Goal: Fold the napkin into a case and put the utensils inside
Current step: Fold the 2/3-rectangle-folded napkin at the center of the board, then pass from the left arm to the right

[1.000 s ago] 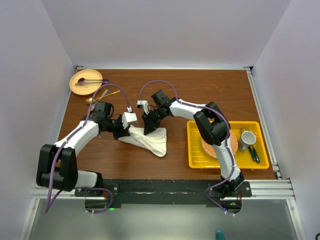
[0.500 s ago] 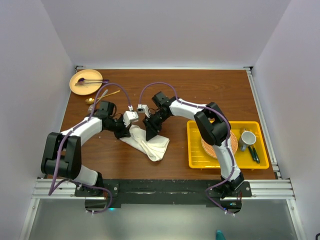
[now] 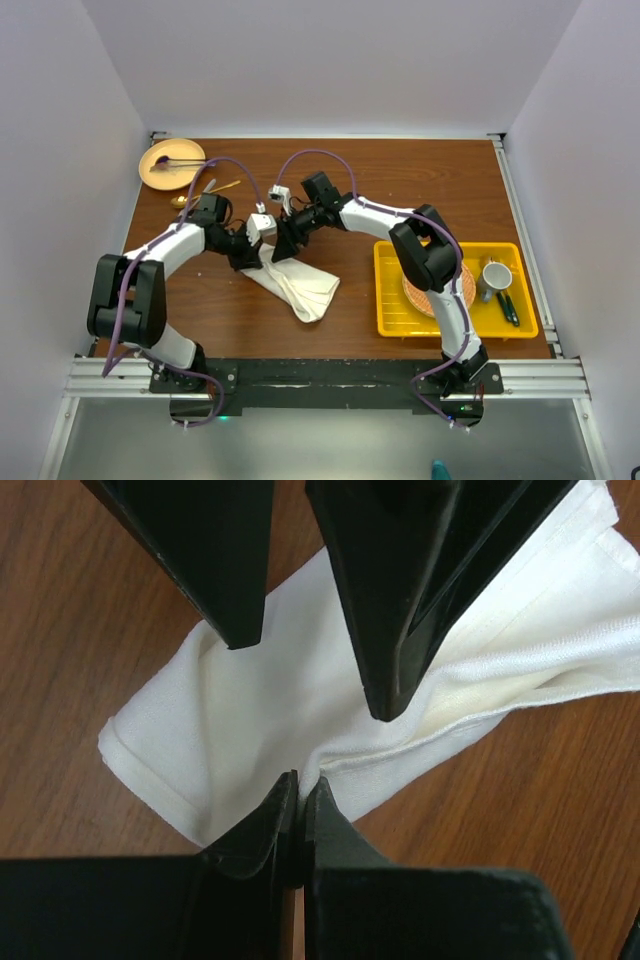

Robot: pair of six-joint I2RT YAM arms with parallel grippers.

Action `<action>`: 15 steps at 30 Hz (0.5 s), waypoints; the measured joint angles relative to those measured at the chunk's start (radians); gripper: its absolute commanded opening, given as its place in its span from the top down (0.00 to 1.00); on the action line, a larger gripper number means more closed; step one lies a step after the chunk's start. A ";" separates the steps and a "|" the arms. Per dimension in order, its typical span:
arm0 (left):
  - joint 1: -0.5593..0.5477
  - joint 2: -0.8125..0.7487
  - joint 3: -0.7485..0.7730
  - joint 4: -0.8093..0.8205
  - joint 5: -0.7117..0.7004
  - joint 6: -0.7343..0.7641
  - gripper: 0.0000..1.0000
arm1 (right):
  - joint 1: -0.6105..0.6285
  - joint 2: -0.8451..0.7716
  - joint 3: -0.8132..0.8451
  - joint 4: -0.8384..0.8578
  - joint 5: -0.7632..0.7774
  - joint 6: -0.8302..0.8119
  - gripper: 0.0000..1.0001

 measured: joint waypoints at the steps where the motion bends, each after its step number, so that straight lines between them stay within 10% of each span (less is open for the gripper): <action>1: 0.005 0.007 0.008 -0.008 0.006 0.000 1.00 | 0.001 0.000 -0.004 0.025 0.002 0.018 0.37; 15: 0.039 0.122 0.117 -0.123 0.037 -0.001 1.00 | 0.001 0.025 -0.005 0.129 0.024 0.096 0.46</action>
